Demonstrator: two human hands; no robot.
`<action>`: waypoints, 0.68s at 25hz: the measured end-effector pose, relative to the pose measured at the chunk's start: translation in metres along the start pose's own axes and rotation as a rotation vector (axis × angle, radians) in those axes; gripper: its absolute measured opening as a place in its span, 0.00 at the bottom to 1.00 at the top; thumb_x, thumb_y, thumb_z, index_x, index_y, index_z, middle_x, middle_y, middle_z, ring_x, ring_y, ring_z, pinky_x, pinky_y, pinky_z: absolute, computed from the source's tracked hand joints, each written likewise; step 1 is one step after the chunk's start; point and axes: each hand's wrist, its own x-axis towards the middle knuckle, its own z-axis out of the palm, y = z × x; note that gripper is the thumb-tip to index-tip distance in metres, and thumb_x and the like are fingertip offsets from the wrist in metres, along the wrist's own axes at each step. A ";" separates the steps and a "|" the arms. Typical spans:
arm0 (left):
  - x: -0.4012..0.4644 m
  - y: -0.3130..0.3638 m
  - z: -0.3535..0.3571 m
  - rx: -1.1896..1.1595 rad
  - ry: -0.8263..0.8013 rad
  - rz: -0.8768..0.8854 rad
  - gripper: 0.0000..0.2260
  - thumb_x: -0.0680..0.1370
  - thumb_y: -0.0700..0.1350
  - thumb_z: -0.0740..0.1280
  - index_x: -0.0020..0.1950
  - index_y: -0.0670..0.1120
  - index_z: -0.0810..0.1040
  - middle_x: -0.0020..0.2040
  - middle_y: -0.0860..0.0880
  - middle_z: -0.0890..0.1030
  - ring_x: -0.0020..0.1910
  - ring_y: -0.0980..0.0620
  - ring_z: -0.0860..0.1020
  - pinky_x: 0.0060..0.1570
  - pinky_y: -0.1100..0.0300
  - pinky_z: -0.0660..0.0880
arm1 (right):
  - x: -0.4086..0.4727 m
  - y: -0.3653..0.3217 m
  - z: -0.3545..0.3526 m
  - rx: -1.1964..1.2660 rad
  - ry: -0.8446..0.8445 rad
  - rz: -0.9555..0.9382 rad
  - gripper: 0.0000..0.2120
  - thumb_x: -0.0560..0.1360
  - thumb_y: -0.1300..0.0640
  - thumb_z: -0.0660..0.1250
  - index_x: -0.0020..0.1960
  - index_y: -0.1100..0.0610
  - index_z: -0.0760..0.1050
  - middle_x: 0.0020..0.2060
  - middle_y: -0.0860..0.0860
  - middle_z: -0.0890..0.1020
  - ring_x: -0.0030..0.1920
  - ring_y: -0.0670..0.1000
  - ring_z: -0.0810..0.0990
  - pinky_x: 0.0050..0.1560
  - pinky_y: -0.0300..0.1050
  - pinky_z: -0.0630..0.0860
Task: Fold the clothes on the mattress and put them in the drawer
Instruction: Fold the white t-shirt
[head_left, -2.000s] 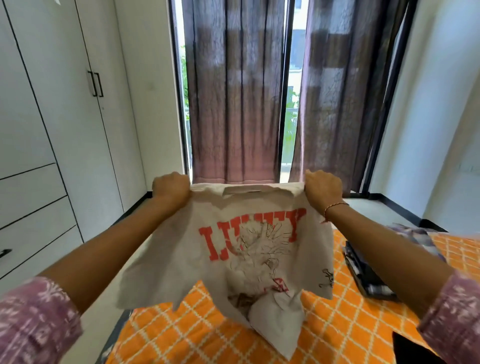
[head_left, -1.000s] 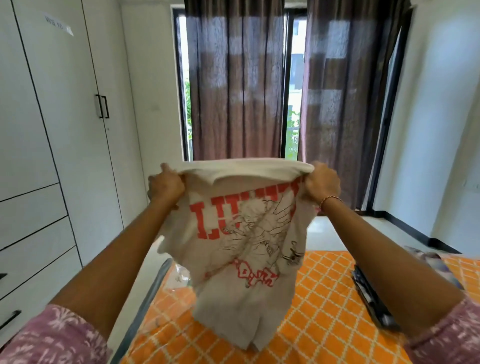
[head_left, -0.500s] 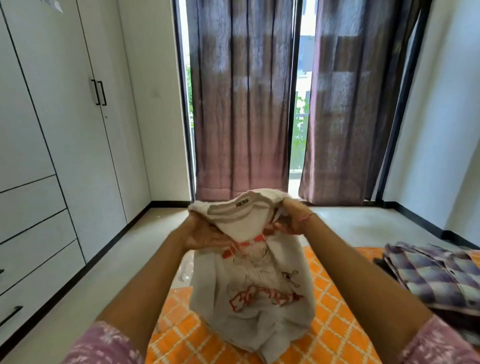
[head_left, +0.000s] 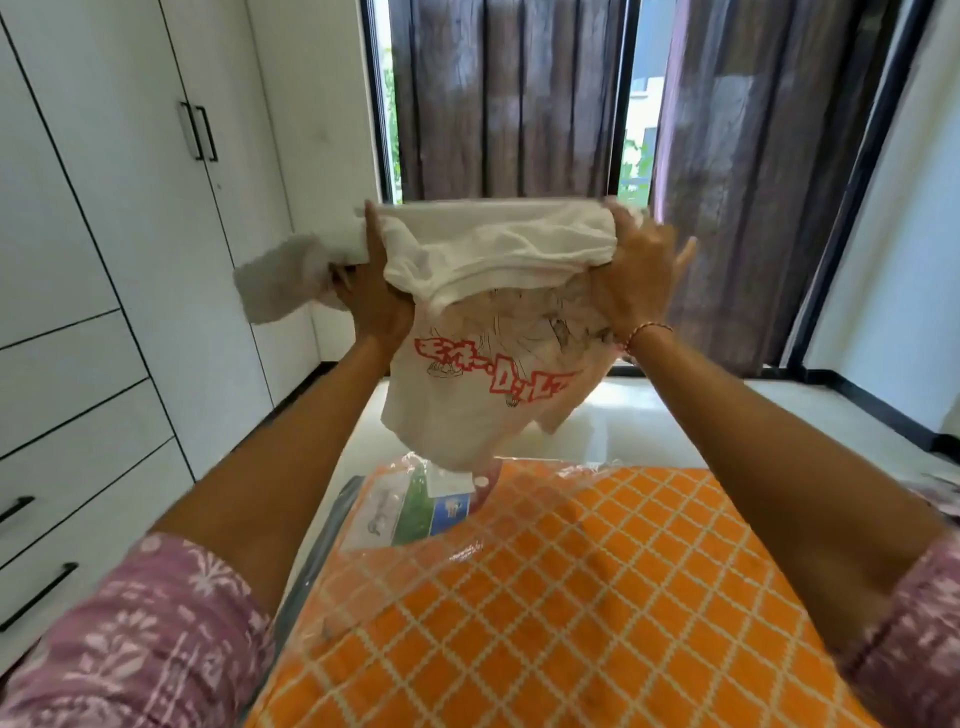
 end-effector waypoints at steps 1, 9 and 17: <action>-0.027 -0.009 -0.003 0.032 -0.033 0.041 0.30 0.79 0.53 0.54 0.77 0.43 0.52 0.74 0.36 0.62 0.74 0.38 0.59 0.74 0.44 0.48 | -0.018 0.017 0.001 -0.096 0.031 0.048 0.19 0.77 0.48 0.60 0.66 0.49 0.72 0.63 0.57 0.74 0.67 0.57 0.67 0.72 0.66 0.48; -0.297 -0.161 -0.020 0.468 -0.684 -0.305 0.27 0.81 0.55 0.49 0.78 0.49 0.45 0.77 0.39 0.52 0.76 0.41 0.50 0.74 0.47 0.44 | -0.284 0.159 0.007 -0.427 -0.392 -0.182 0.12 0.64 0.56 0.66 0.44 0.61 0.81 0.40 0.60 0.81 0.41 0.61 0.82 0.55 0.67 0.73; -0.418 -0.192 -0.057 0.883 -1.047 -0.296 0.36 0.78 0.60 0.56 0.78 0.49 0.41 0.77 0.36 0.49 0.75 0.37 0.53 0.68 0.43 0.59 | -0.396 0.206 -0.002 -0.561 -1.058 -0.333 0.21 0.51 0.50 0.84 0.39 0.56 0.81 0.34 0.55 0.80 0.32 0.55 0.81 0.27 0.42 0.73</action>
